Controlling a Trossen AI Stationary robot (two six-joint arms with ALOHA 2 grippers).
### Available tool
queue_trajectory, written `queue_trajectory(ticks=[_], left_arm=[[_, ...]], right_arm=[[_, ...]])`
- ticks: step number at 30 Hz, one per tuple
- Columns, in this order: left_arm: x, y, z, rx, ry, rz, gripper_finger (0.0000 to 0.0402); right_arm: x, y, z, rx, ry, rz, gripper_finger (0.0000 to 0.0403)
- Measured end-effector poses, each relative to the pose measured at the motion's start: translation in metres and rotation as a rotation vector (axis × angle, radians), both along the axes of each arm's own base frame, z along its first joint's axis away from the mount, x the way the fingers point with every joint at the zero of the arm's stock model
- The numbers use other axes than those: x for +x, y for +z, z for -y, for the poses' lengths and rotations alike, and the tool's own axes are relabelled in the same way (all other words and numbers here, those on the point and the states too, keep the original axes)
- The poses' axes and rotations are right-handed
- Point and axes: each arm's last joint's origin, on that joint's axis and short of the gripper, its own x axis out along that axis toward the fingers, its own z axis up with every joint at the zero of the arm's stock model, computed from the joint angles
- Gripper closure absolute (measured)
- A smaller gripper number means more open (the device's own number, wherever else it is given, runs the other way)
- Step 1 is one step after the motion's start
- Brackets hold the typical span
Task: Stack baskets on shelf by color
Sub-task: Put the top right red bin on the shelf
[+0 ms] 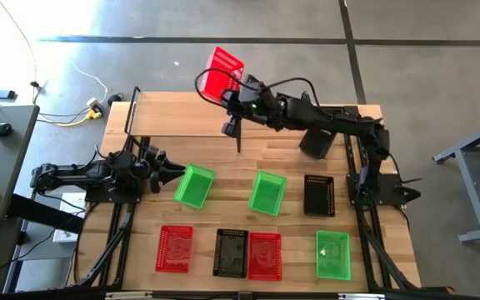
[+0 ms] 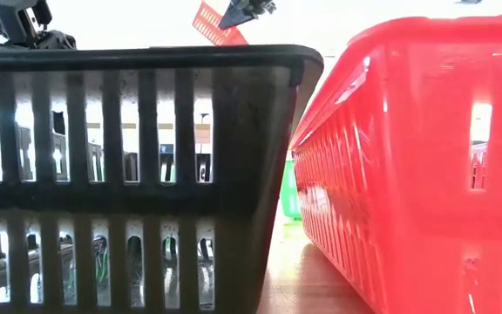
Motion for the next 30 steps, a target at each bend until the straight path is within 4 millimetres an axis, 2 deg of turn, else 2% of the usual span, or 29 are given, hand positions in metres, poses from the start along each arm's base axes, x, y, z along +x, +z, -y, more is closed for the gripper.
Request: queue_trajectory(ticks=[7, 13, 20, 30], left_arm=[[0.002, -0.002, 0.0, -0.005, -0.002, -0.028, 0.0267], [0.002, -0.003, 0.0, -0.006, -0.002, -0.032, 0.0267], [0.002, -0.003, 0.0, -0.006, -0.002, -0.031, 0.0267], [0.002, -0.003, 0.0, -0.006, -0.003, -0.033, 0.0267]], right_arm=[[0.02, -0.016, 0.004, 0.076, 0.02, -0.187, 0.0403], [0.032, -0.042, 0.005, 0.149, 0.077, -0.312, 0.0403], [0.034, -0.063, 0.005, 0.193, 0.107, -0.428, 0.0403], [0.041, -0.078, 0.005, 0.217, 0.133, -0.465, 0.0403]])
